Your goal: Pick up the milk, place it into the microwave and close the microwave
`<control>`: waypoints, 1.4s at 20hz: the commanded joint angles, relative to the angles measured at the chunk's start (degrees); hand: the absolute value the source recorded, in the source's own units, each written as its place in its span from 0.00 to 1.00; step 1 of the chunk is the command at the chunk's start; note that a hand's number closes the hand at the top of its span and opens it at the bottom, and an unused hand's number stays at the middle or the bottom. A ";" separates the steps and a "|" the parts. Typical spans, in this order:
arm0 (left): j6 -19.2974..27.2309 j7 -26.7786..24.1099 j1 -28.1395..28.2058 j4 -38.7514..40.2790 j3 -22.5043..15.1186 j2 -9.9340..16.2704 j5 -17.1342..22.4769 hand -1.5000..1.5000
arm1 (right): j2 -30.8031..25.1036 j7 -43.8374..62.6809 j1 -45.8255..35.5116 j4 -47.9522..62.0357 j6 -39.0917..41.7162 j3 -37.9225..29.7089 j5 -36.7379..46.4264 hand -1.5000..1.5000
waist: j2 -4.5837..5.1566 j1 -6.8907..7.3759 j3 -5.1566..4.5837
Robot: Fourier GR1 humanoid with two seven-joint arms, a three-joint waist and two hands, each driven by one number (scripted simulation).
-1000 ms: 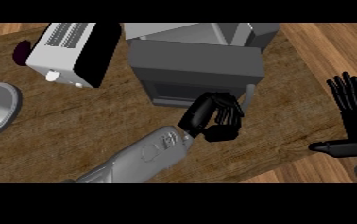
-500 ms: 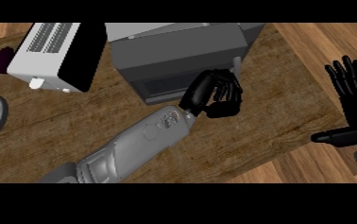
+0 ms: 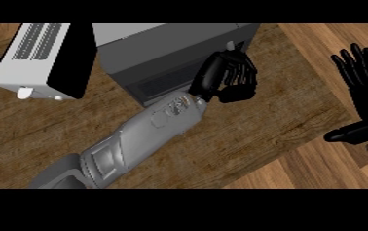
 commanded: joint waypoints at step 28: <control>2.29 -1.64 -5.23 3.85 0.44 -0.81 6.50 1.00 | -4.14 7.82 -5.30 -22.02 13.47 13.81 -3.29 1.00 | 0.30 -3.96 0.32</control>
